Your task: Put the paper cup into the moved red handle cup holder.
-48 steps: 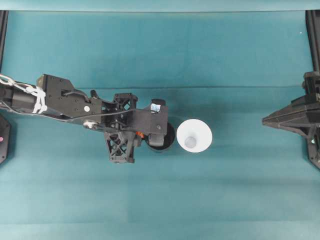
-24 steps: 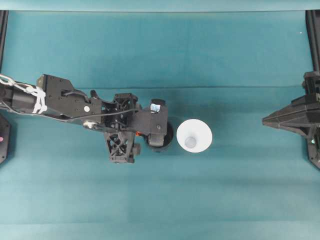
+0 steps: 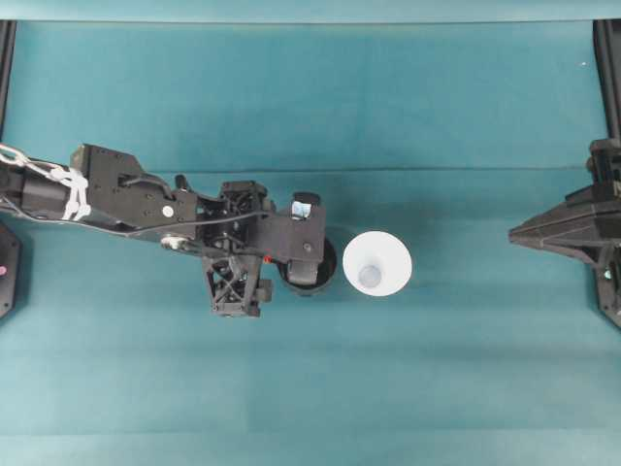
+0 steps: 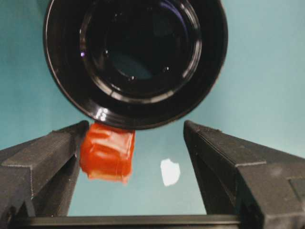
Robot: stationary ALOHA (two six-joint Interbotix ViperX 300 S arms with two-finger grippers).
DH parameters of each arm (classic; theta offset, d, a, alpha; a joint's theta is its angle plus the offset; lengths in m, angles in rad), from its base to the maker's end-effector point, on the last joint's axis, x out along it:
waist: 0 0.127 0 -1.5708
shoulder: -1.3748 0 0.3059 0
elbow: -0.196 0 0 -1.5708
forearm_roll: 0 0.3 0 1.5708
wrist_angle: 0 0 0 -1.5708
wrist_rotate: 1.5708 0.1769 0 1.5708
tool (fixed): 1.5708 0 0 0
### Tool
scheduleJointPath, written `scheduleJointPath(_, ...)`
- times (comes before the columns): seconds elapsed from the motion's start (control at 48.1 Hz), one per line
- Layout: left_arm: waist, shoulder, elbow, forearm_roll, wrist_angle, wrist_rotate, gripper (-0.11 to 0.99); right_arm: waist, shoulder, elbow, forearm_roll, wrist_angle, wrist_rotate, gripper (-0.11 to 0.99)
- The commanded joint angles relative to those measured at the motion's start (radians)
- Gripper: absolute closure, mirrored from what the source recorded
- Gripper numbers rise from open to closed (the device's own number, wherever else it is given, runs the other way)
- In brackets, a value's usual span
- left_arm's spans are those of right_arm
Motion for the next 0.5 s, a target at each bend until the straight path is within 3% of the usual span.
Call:
scheduleJointPath(0.0, -0.002, -0.058, -0.008, 0.002, 0.009, 0.003, 0.01, -0.002, 0.008, -0.02, -0.002, 0.011, 0.008, 0.99)
scheduleJointPath(0.166, 0.003, -0.146, 0.011, 0.002, 0.028, 0.009, 0.01, -0.002, 0.008, -0.021, -0.002, 0.023, 0.008, 0.99)
scheduleJointPath(0.478, -0.006, -0.443, 0.091, 0.002, 0.179, 0.008, 0.01, -0.003, -0.003, -0.023, -0.002, 0.048, 0.008, 0.99)
